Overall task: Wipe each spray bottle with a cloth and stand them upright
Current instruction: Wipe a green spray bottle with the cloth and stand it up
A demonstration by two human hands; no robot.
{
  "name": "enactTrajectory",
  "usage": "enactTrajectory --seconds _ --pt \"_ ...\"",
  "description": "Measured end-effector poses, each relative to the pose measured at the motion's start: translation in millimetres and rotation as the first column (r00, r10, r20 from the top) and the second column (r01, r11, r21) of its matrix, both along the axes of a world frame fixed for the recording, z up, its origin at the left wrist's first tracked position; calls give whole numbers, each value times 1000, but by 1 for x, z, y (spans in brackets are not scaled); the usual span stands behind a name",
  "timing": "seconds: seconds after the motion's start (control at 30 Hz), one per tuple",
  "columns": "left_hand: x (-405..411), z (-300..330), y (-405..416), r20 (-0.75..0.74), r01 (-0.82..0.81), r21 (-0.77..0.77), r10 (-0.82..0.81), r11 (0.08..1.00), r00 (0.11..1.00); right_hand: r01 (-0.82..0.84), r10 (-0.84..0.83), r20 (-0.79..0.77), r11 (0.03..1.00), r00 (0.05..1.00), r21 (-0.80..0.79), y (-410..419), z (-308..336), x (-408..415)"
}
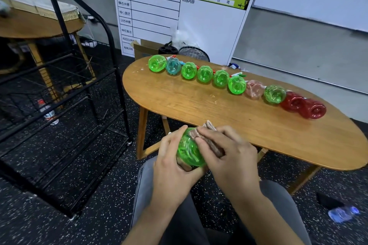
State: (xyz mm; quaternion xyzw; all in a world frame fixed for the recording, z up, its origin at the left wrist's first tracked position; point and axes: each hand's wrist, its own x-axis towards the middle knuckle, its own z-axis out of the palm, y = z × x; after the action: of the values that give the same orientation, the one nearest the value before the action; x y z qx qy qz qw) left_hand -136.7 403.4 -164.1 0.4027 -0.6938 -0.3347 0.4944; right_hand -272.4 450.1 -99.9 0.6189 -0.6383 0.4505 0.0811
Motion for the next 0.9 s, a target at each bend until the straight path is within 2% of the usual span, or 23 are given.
enactTrajectory --seconds 0.2,0.33,0.53,0.9 --pt "4 -1 -4 -70 -10 55 14 998 997 -168 171 -30 984 985 66 8 -12 10" --pt "6 -4 -8 -56 -32 46 34 998 998 -144 147 -28 985 989 96 22 -17 -6" --pt "2 -2 -4 -30 -28 1 28 1000 999 8 -8 4 999 1000 36 14 -4 -20" --pt "7 -3 -8 -61 -22 37 24 999 998 -118 120 -22 990 993 71 8 -16 3"
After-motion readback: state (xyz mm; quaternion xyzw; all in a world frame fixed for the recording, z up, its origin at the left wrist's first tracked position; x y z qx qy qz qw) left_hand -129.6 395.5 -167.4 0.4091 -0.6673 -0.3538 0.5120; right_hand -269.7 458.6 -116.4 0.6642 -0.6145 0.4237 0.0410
